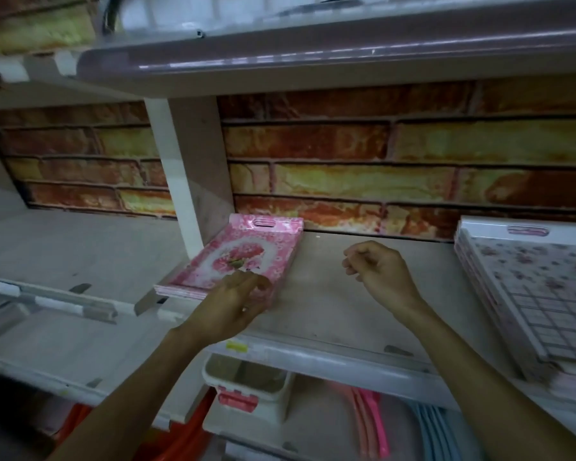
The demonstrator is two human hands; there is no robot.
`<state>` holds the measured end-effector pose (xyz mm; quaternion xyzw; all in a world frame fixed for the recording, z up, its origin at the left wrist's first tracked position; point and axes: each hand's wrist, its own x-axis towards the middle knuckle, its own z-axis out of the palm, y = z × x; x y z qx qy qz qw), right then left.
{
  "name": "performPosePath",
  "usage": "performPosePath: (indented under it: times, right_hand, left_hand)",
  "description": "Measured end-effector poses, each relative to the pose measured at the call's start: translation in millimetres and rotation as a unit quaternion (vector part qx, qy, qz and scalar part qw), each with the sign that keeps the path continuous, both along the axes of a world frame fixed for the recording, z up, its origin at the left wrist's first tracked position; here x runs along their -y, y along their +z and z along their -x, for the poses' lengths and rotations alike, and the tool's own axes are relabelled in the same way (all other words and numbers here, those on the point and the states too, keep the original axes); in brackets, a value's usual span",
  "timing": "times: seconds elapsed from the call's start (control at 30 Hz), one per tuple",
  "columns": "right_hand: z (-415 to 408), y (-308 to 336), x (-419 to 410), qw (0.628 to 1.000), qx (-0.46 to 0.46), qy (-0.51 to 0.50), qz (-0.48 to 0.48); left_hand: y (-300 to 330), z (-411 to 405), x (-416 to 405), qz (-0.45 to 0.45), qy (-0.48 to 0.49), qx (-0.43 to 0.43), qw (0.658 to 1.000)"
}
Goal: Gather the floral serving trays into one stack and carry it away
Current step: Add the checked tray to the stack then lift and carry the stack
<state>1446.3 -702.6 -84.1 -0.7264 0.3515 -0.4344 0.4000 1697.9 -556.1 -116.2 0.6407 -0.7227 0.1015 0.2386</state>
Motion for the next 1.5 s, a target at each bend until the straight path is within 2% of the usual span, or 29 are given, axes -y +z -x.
performPosePath:
  times: [0.2, 0.4, 0.5, 0.57, 0.67, 0.83, 0.93, 1.1, 1.2, 1.37, 1.5]
  right_hand:
    - [-46, -18, 10, 0.998, -0.020, -0.001, -0.052]
    - [-81, -38, 20, 0.992, -0.042, 0.001, -0.121]
    - [-97, -43, 23, 0.981, -0.016, 0.000, -0.194]
    - [-108, -41, 23, 0.962, 0.032, 0.010, -0.270]
    - [-123, -33, 22, 0.916, 0.103, 0.052, -0.385]
    - [-150, -16, 26, 0.874, 0.123, 0.086, -0.463]
    - [-171, -14, 34, 0.870, 0.136, 0.089, -0.466]
    - [-182, -28, 43, 0.911, 0.068, 0.025, -0.407]
    - [-184, -45, 56, 0.918, 0.069, -0.012, -0.390]
    - [-149, -8, 21, 0.923, 0.098, -0.018, -0.371]
    - [-114, 10, 16, 0.934, 0.152, -0.006, -0.322]
  left_hand:
    - [-21, -35, 7, -0.033, 0.009, 0.145, 0.989]
    - [-27, -42, 13, -0.020, -0.026, 0.116, 0.993]
    - [-23, -44, 14, -0.001, -0.030, 0.114, 0.993]
    - [-17, -44, 16, 0.023, -0.030, 0.117, 0.992]
    - [-5, -42, 17, 0.047, -0.030, 0.117, 0.992]
    - [16, -33, 18, 0.066, -0.047, 0.143, 0.986]
    - [25, -23, 17, 0.068, -0.055, 0.150, 0.985]
    - [30, -15, 8, 0.057, -0.069, 0.140, 0.986]
    - [31, -9, 0, 0.041, -0.070, 0.124, 0.989]
    - [43, 5, -8, -0.026, -0.098, 0.061, 0.993]
    - [63, 9, -7, -0.071, -0.104, -0.048, 0.991]
